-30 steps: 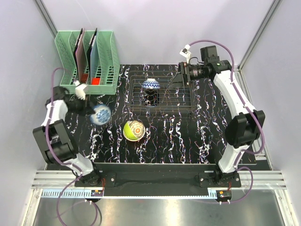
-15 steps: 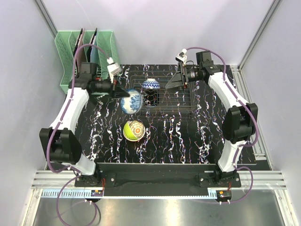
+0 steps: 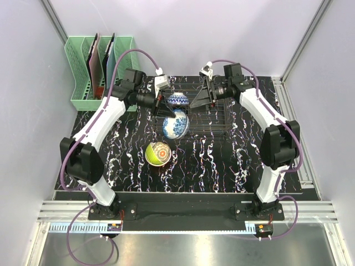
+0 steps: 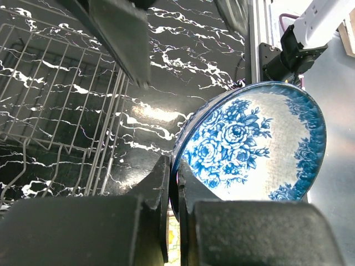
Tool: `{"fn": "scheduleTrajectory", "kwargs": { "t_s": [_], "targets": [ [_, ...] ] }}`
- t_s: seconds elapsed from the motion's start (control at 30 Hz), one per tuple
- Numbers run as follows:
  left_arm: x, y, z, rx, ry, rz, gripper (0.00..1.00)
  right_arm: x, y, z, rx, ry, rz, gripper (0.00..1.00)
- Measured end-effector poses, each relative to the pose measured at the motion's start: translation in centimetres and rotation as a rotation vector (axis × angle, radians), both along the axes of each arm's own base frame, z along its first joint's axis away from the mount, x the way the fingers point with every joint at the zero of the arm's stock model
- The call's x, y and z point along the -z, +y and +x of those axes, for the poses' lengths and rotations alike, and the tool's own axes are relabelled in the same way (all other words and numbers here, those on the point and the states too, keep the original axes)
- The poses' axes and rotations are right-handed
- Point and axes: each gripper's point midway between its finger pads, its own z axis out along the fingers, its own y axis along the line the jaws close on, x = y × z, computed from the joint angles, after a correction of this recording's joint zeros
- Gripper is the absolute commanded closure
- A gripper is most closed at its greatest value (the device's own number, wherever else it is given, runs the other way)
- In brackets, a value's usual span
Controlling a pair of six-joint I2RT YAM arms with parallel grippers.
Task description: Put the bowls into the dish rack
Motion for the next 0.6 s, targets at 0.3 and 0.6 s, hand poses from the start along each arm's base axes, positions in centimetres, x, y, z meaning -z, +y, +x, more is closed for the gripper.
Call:
{"fn": "scheduleTrajectory", "kwargs": {
  "t_s": [0.3, 0.6],
  "targets": [
    [0.4, -0.4, 1.0, -0.032, -0.033, 0.046, 1.0, 1.6, 0.5, -0.8, -0.025, 0.091, 0.003, 0.0],
    [0.4, -0.5, 2.8, -0.096, -0.081, 0.072, 1.0, 2.0, 1.2, -1.4, -0.056, 0.136, 0.018, 0.0]
  ]
}}
